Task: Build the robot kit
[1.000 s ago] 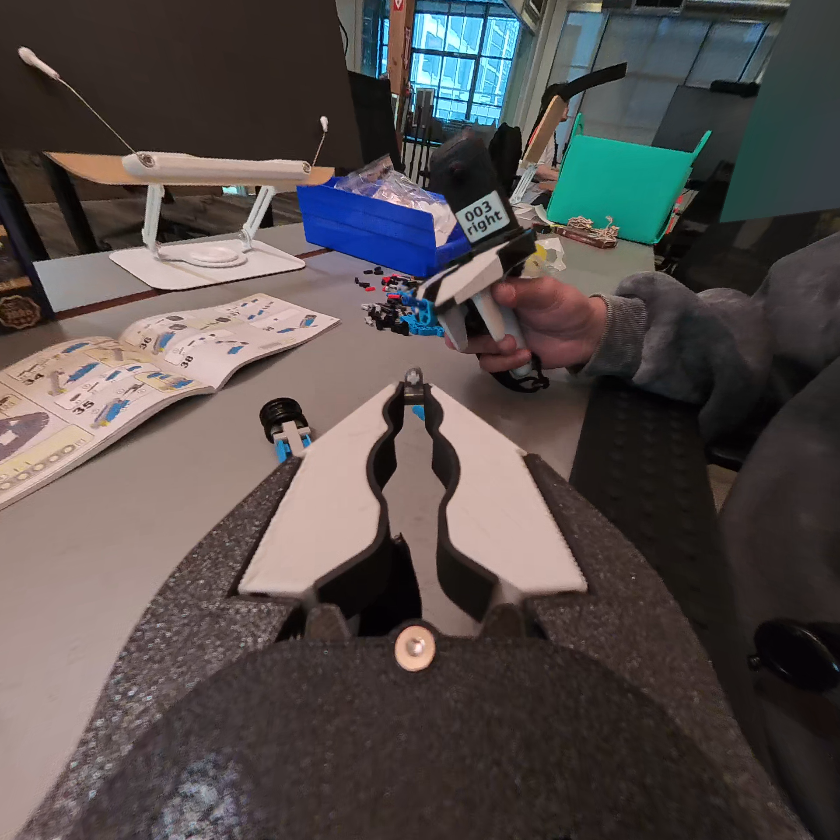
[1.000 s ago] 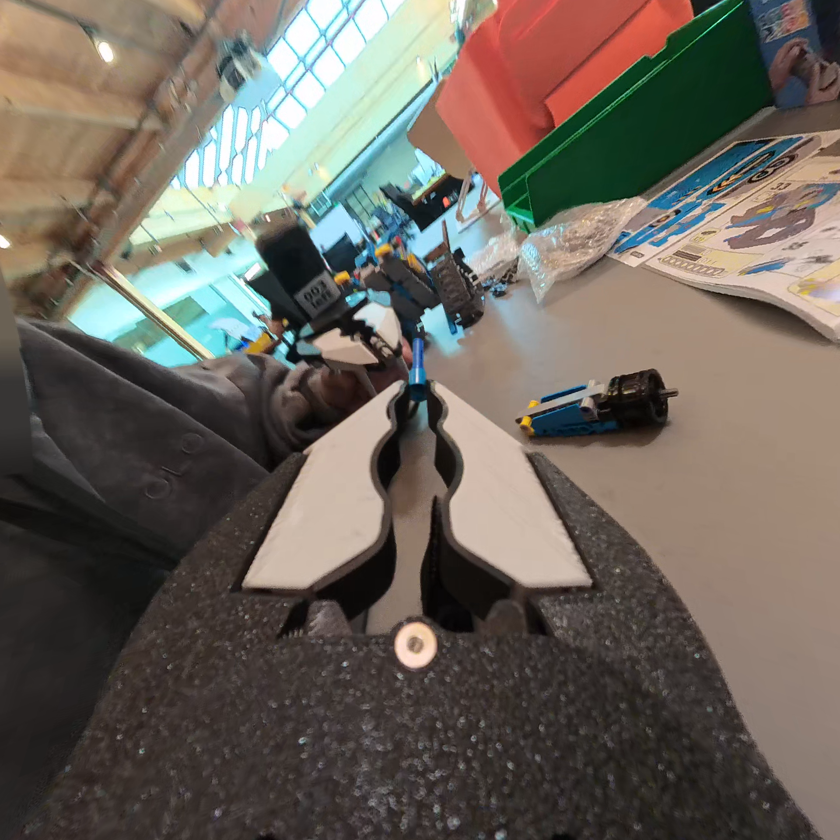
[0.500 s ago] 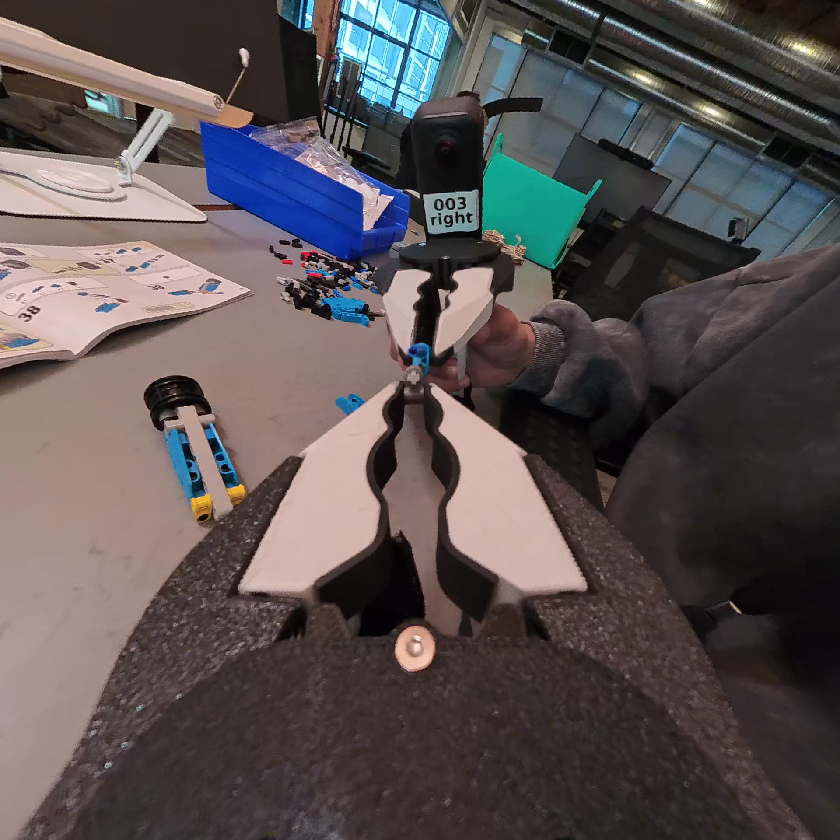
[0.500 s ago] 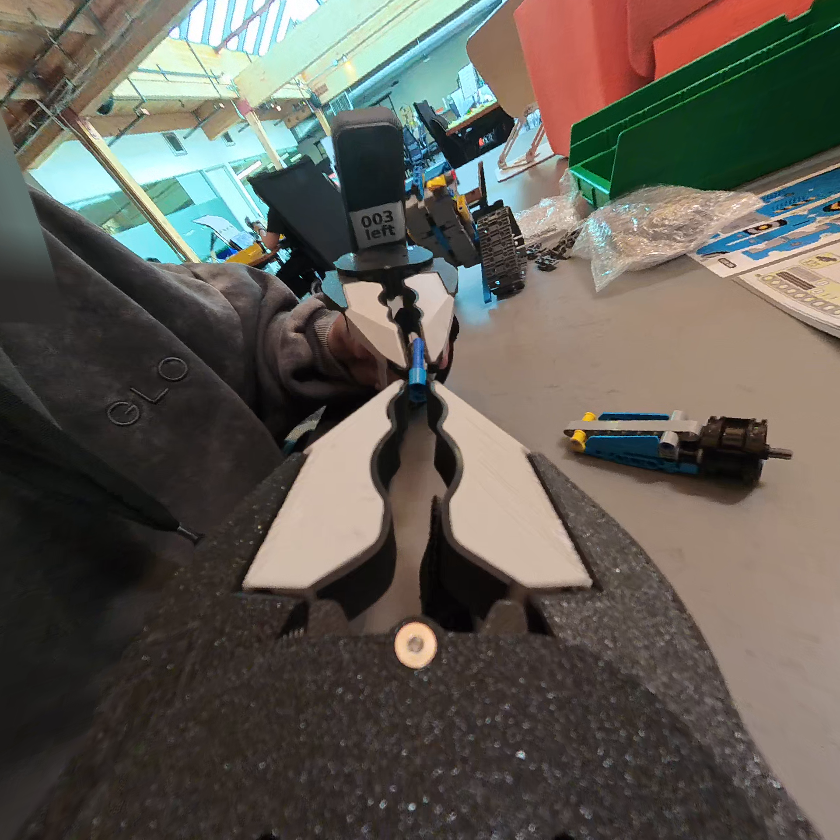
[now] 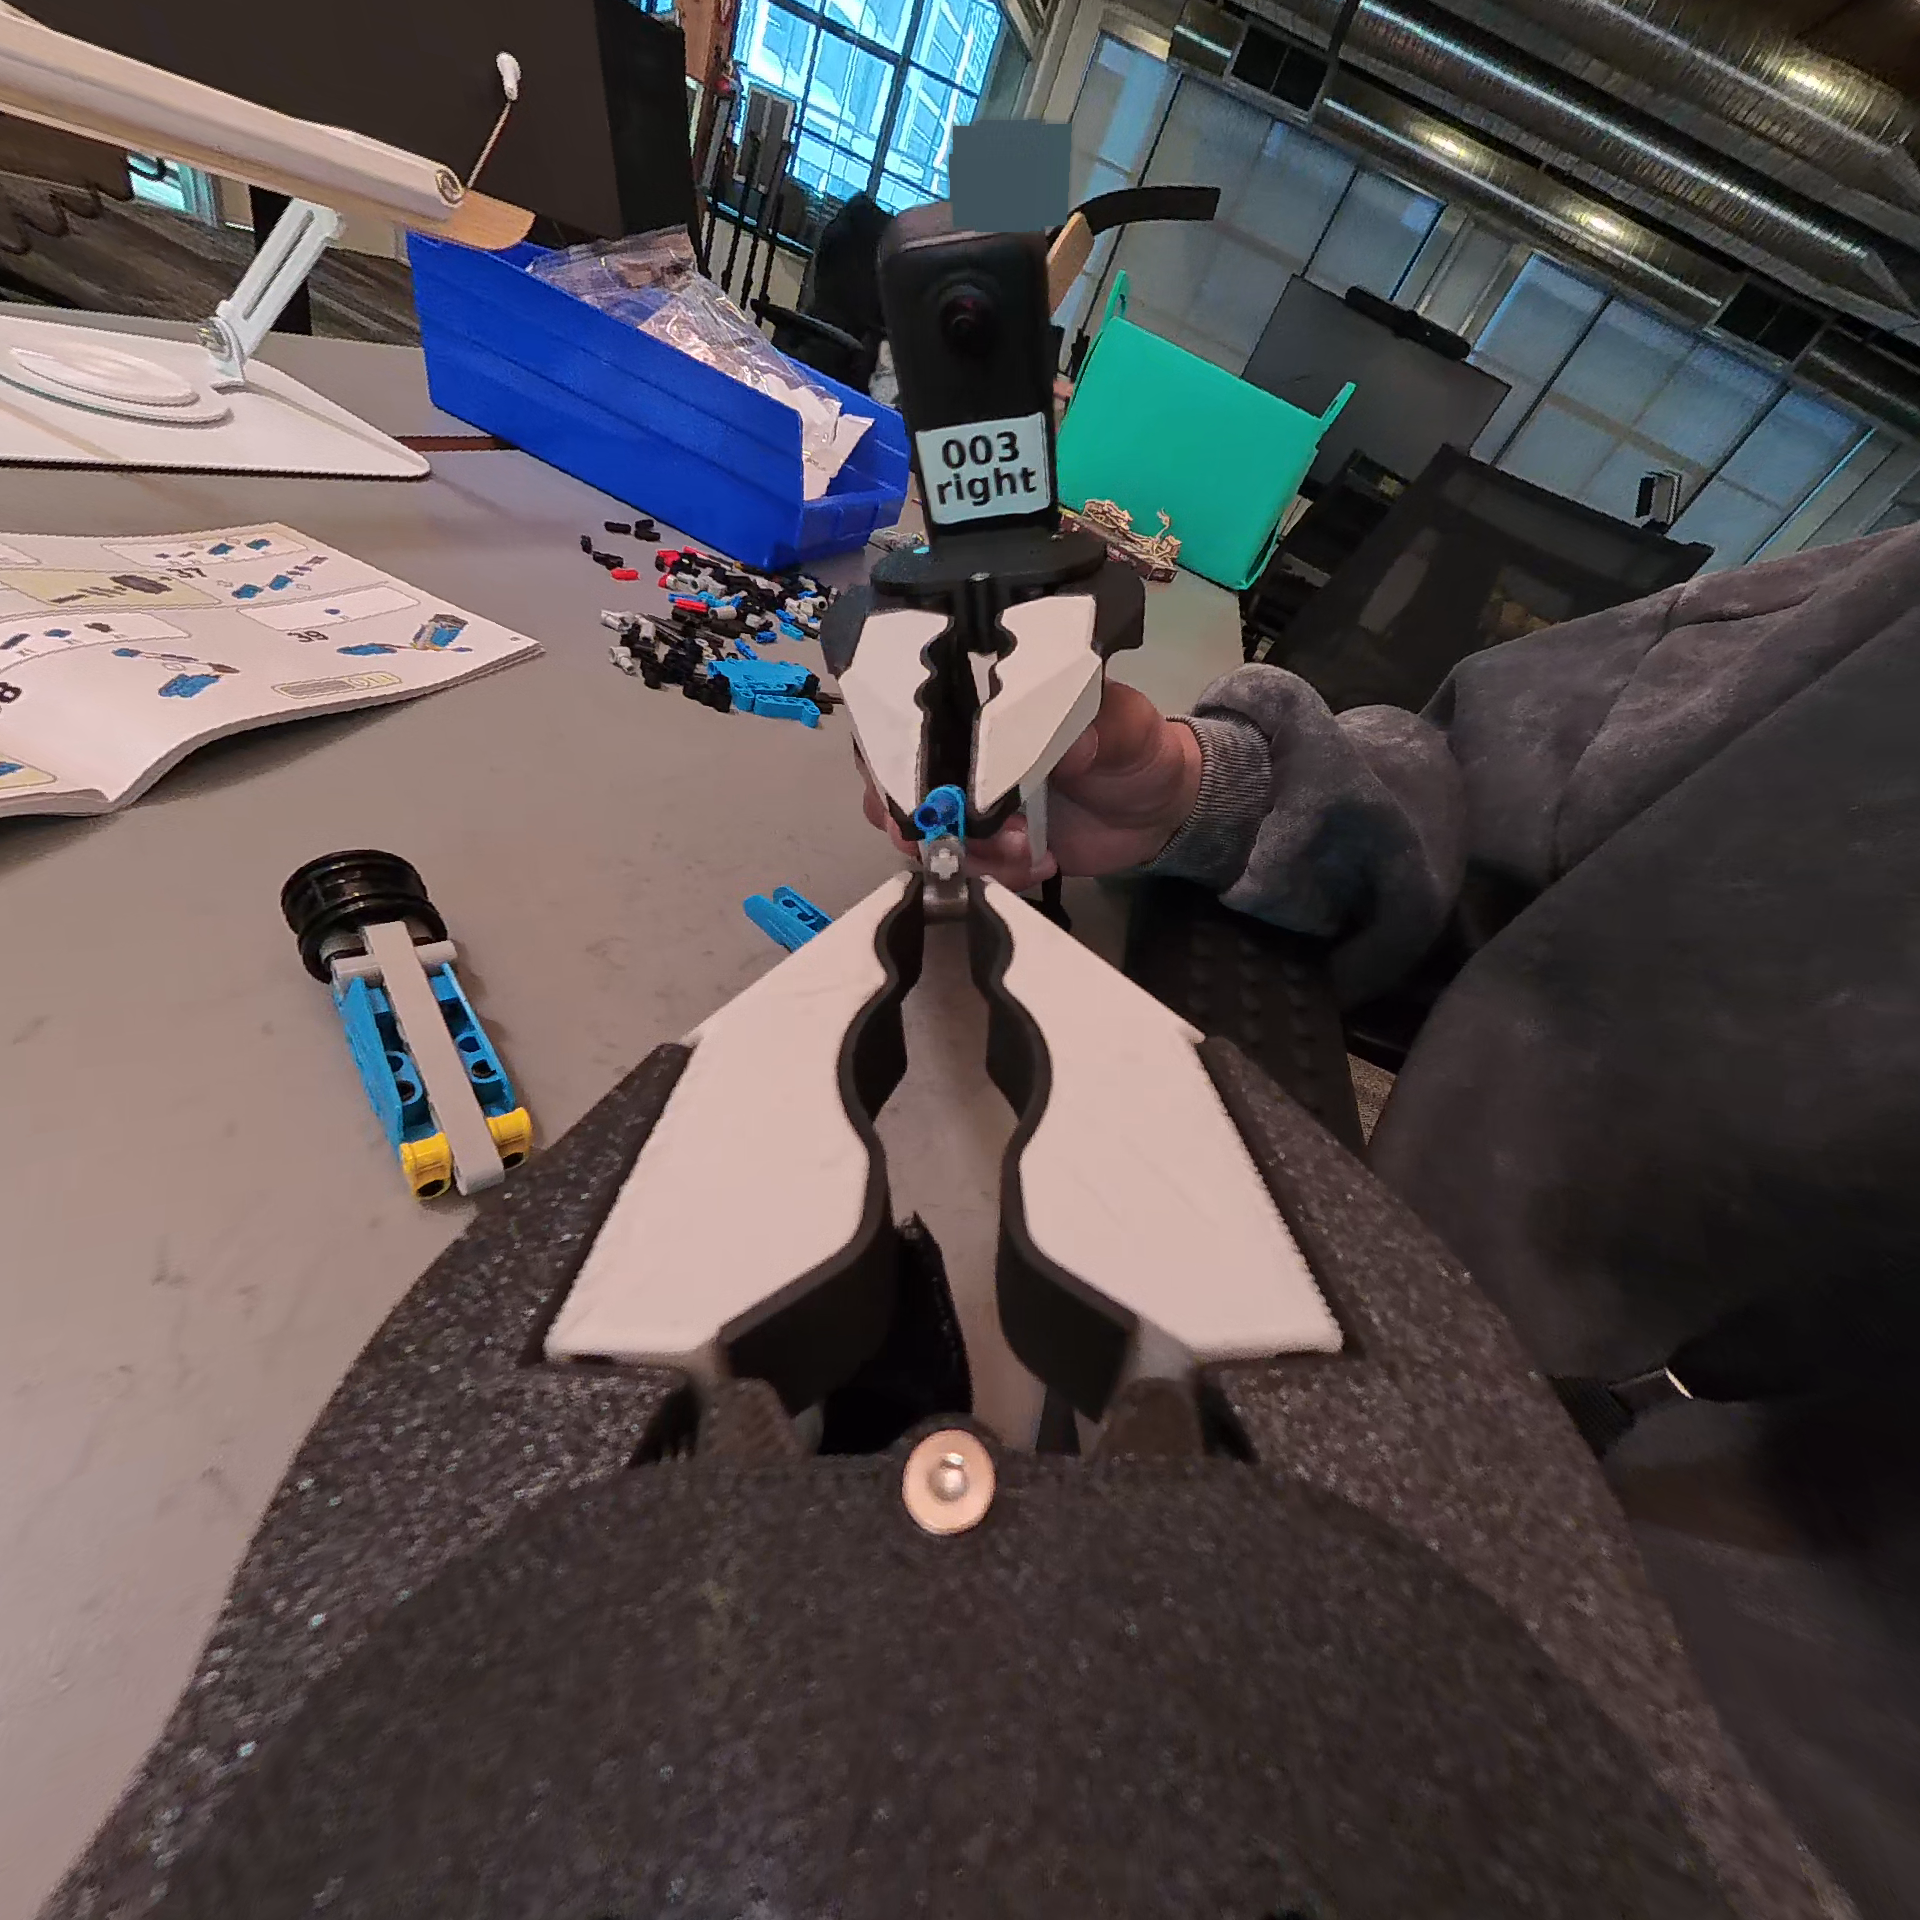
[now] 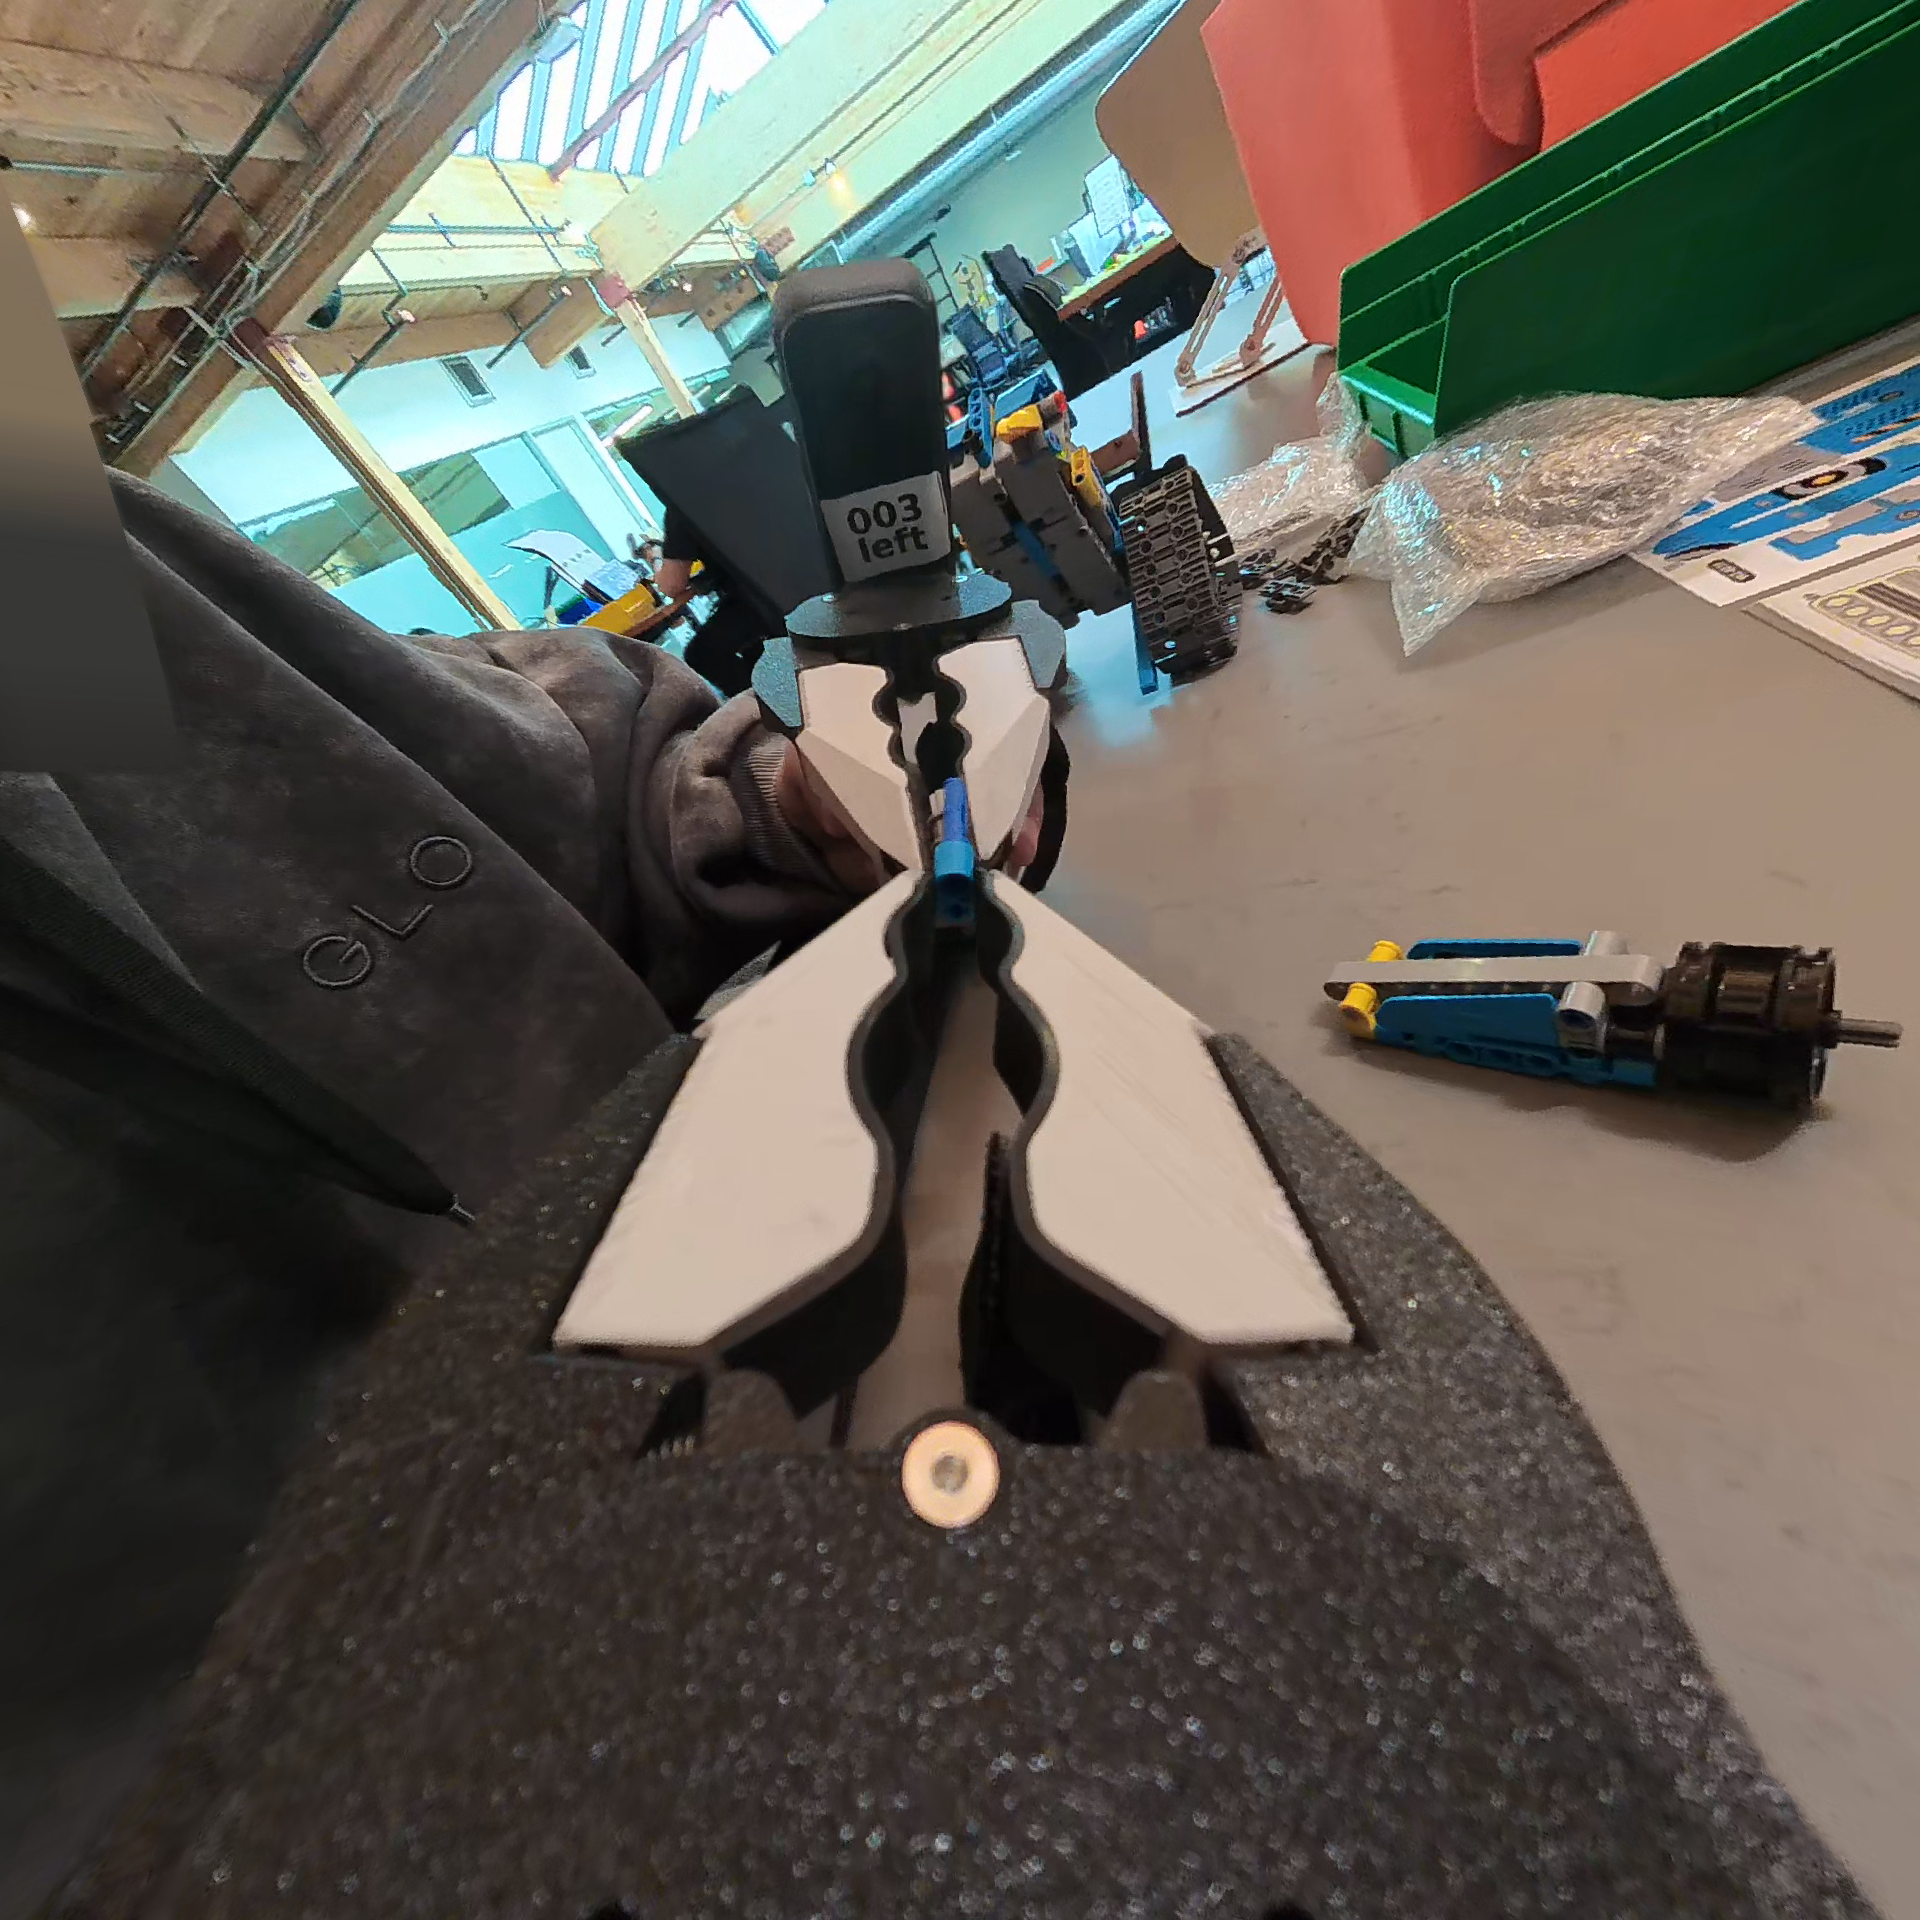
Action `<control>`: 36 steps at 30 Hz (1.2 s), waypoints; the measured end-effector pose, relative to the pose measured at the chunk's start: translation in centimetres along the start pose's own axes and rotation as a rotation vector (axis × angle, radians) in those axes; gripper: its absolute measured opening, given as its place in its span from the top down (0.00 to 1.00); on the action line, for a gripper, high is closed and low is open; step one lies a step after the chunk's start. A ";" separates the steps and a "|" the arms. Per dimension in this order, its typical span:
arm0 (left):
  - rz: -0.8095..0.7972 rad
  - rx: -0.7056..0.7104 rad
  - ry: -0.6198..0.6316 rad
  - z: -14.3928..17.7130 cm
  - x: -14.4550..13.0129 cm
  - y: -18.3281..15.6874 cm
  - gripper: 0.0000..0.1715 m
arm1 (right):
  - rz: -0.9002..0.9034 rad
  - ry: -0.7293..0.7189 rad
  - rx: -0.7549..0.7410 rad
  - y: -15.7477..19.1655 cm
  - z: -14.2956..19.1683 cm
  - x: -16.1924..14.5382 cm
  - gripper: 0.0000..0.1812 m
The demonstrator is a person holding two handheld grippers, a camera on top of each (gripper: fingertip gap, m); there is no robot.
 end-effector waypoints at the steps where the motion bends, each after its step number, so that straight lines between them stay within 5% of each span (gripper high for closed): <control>1: 0.000 -0.003 0.000 0.0 0.0 0.0 0.96 | -0.008 -0.003 0.008 0.0 0.0 0.0 0.97; 10: 0.017 -0.016 -0.006 0.0 0.0 -0.1 0.96 | 0.014 -0.007 0.012 0.2 0.0 0.1 0.97; 19: 0.182 -0.091 -0.075 -0.1 0.9 -0.3 0.96 | 0.447 0.019 -0.172 1.2 0.2 1.0 0.96; 26: 0.225 -0.101 -0.113 0.3 1.2 0.1 0.96 | 0.369 -0.047 -0.177 0.9 1.3 2.0 0.96; 36: 0.266 -0.119 -0.114 0.2 1.1 0.0 0.96 | 0.901 0.068 -0.414 2.0 0.5 1.5 0.96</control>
Point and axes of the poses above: each gripper's, where its closed fingertips meet, z back along the fingers, x out of its top, y = z × x across the jaws, the point moved 3 cm from there along z, back along the fingers, and after that the axes turned 1 degree about x, right-handed, at the moved point
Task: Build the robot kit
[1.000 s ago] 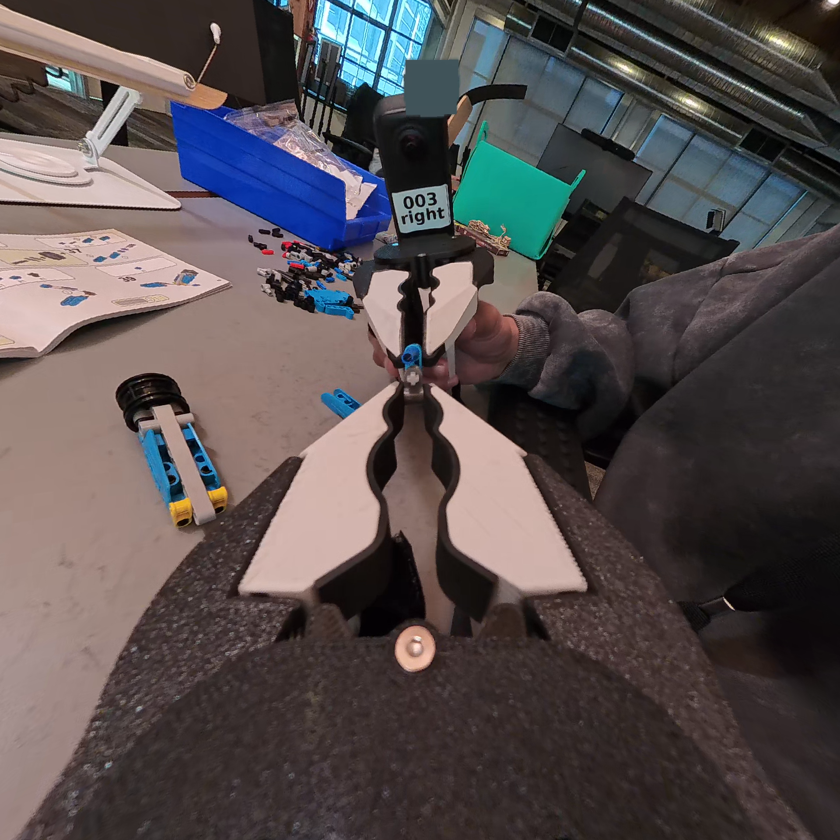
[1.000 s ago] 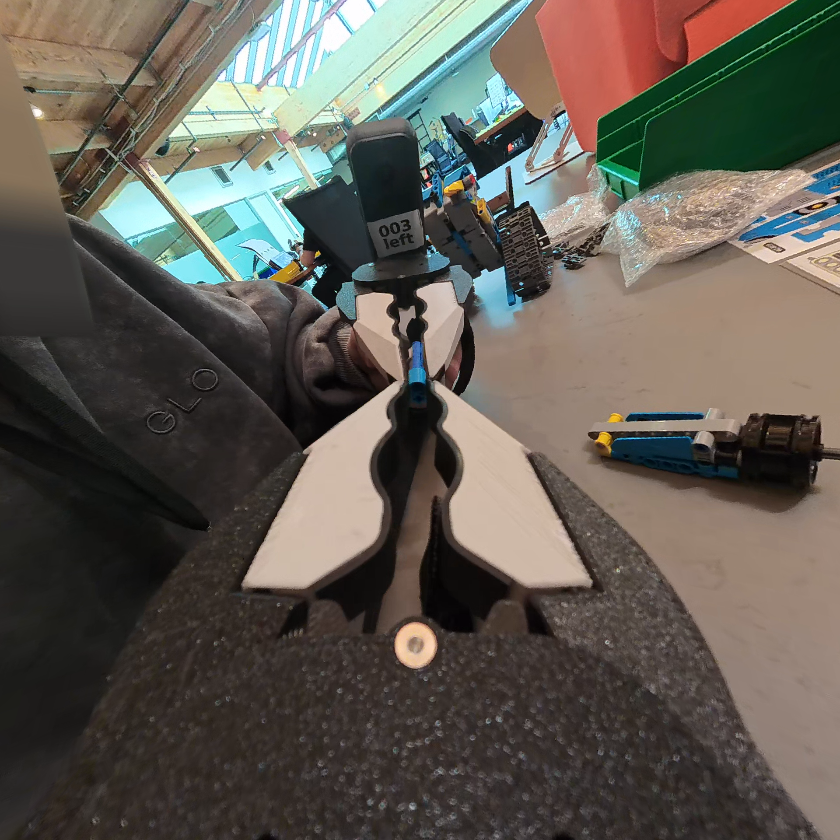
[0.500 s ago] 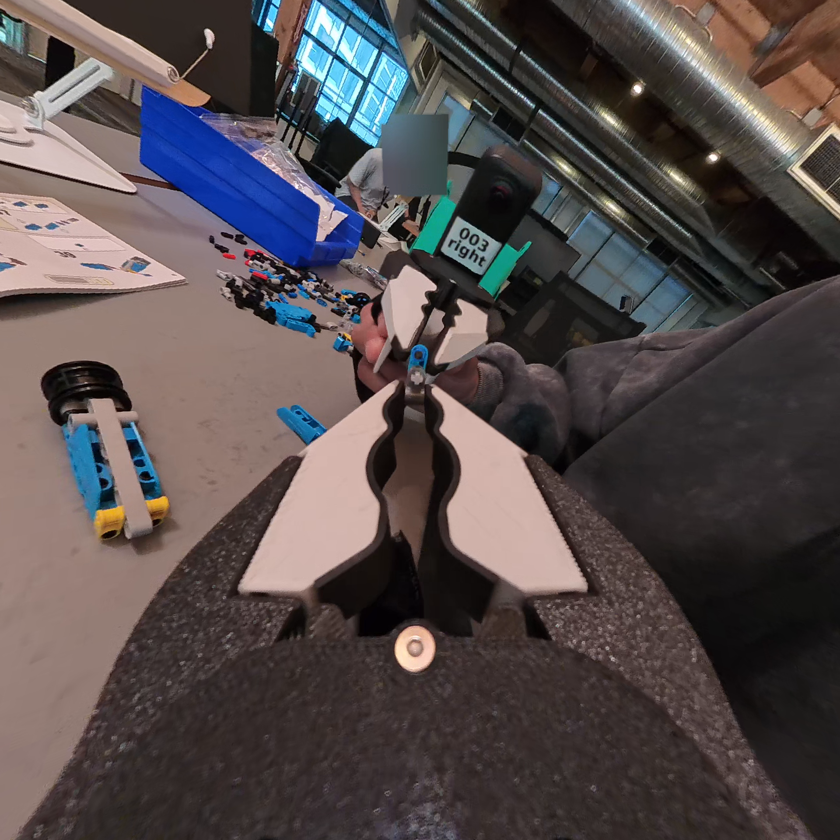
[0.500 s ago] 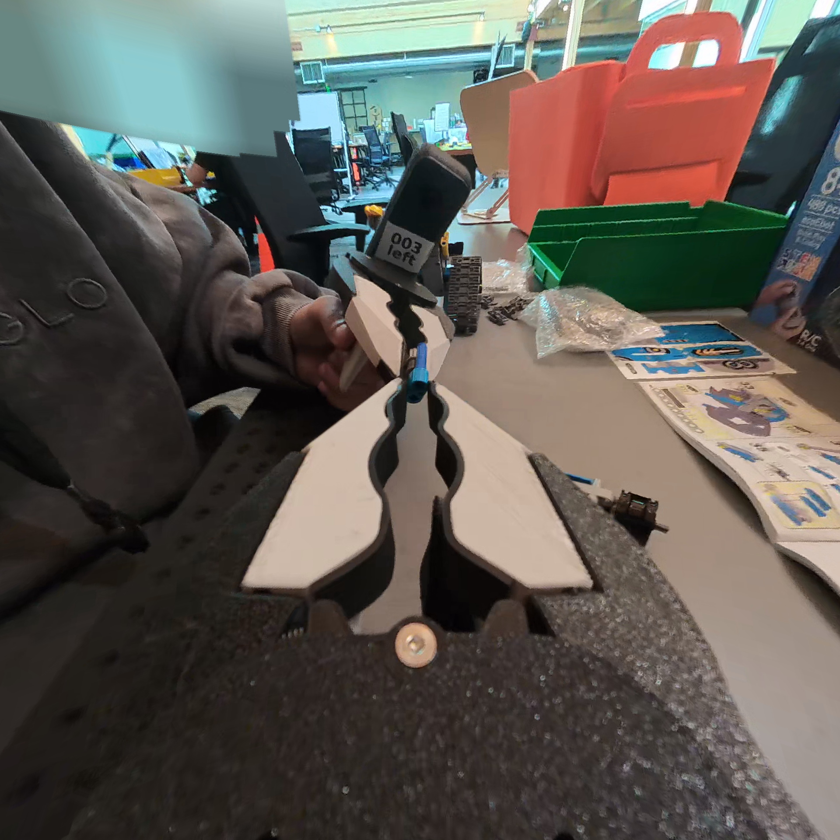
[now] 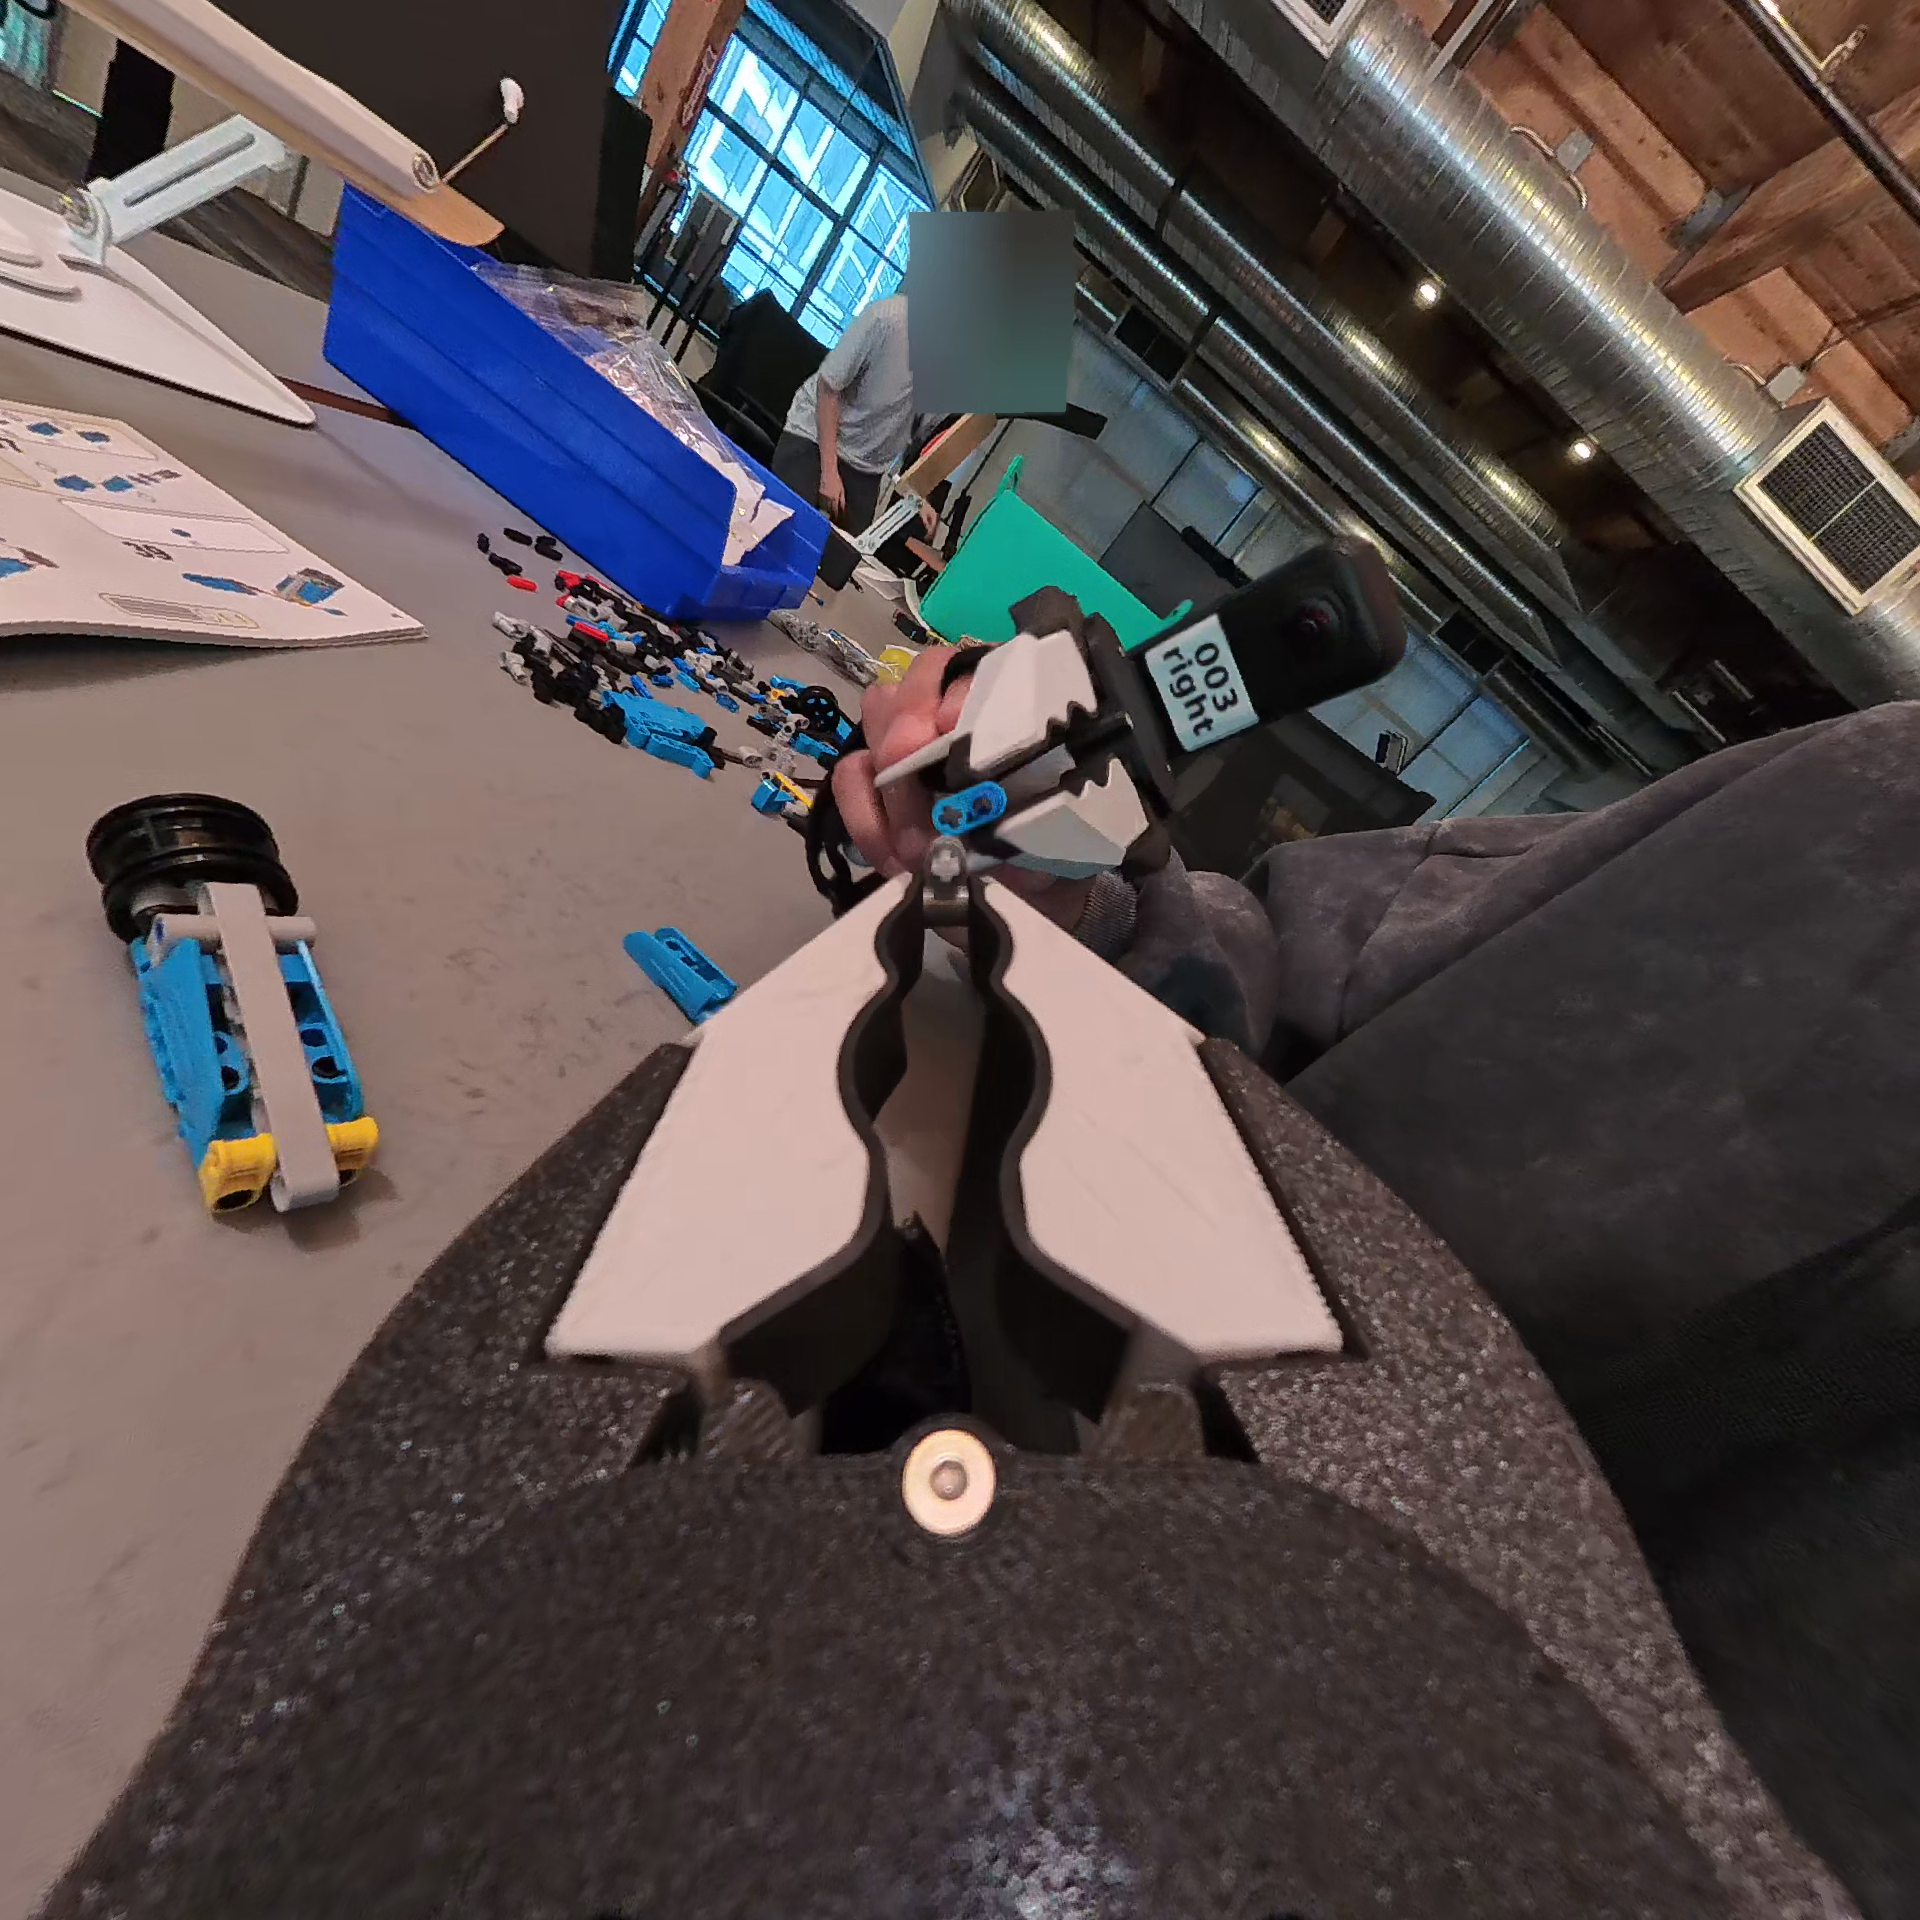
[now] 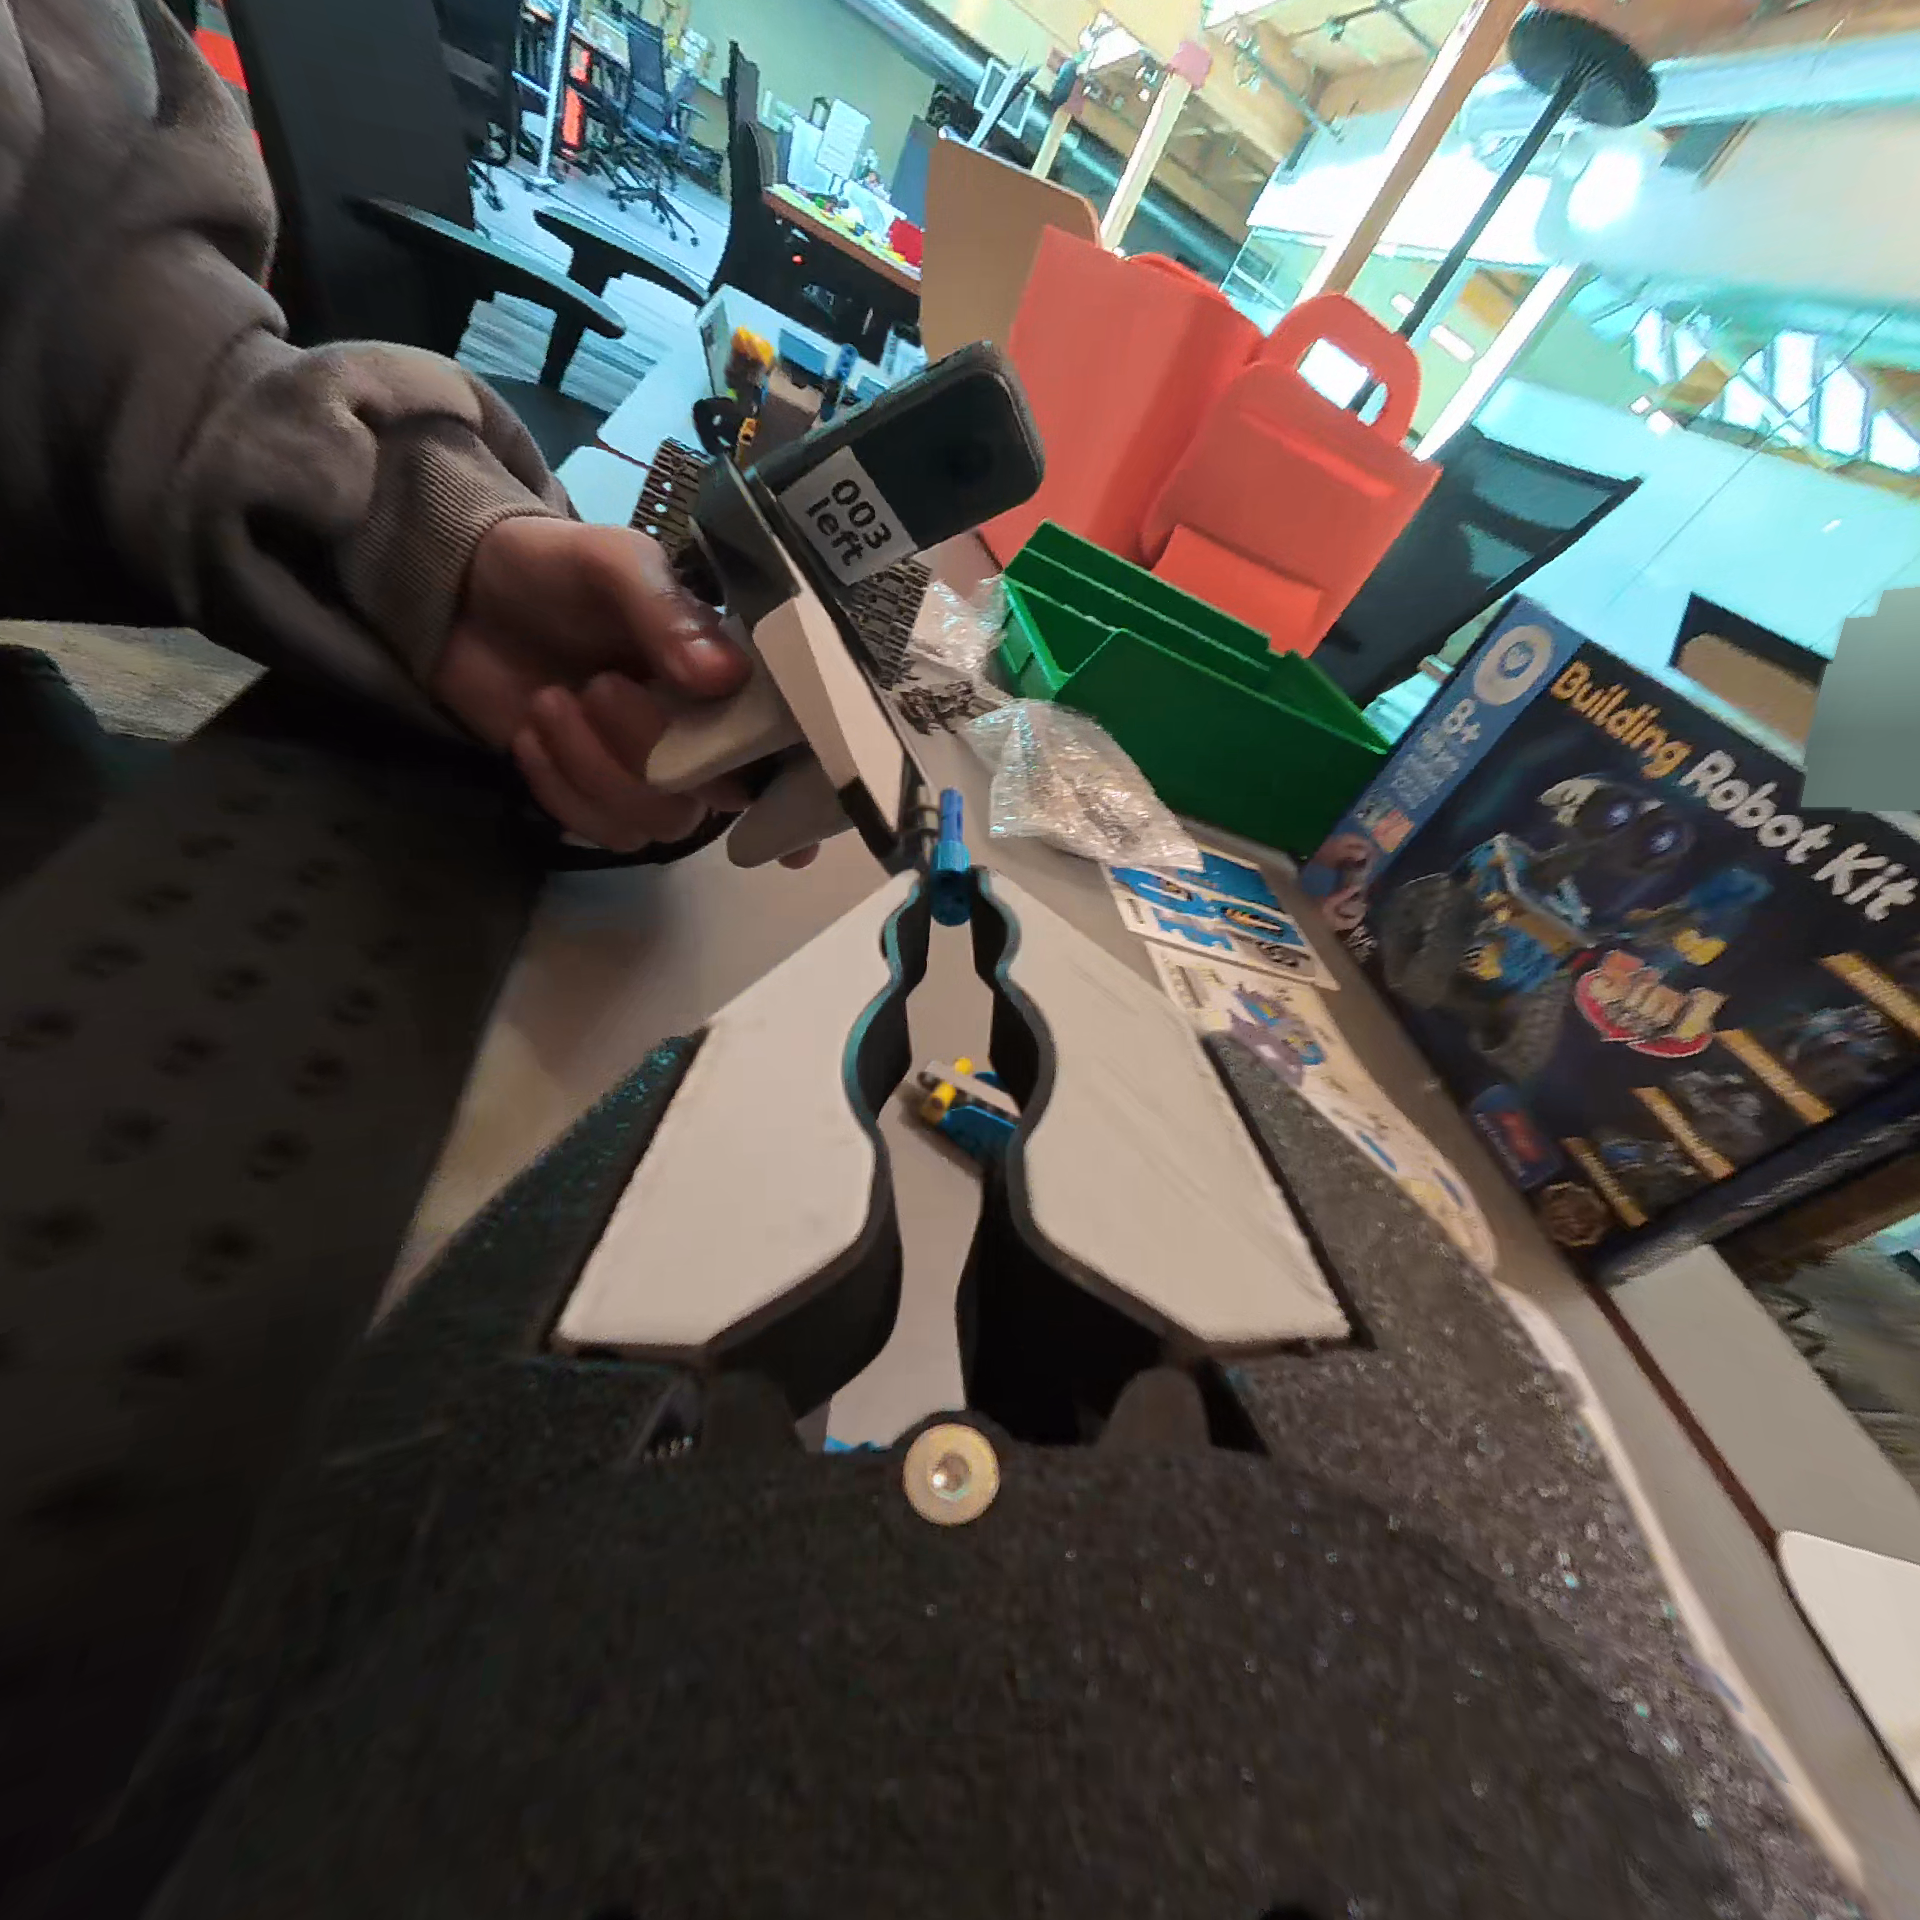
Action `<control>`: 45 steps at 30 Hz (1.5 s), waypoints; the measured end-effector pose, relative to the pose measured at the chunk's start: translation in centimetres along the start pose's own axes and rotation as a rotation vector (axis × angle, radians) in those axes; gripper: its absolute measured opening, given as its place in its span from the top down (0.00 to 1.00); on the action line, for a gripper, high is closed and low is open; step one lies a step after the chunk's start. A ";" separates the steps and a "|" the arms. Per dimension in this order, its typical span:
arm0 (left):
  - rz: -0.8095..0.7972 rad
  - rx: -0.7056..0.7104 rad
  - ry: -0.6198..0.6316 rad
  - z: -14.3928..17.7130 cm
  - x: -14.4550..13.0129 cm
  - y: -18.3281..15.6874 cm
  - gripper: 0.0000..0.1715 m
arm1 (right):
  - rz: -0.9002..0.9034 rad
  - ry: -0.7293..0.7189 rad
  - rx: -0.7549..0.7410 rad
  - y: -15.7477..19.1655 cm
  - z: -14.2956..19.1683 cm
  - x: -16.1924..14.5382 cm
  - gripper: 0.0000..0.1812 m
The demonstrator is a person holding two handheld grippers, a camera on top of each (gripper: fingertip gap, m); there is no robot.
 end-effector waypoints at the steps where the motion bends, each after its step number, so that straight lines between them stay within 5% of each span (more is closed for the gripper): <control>1: 0.005 -0.002 0.002 -0.1 -0.1 0.0 0.96 | 0.018 -0.001 -0.002 0.1 0.0 0.0 0.96; 45: 0.168 -0.088 0.040 -0.6 -0.8 -0.1 0.96 | 0.081 0.014 0.031 1.0 -0.2 0.0 0.96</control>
Point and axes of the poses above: each gripper's, where its closed fingertips meet, z back along the fingers, x out of its top, y = z × x across the jaws, the point moved 3 cm from there along z, back along the fingers, and after that the axes turned 1 degree about x, right-handed, at the moved point
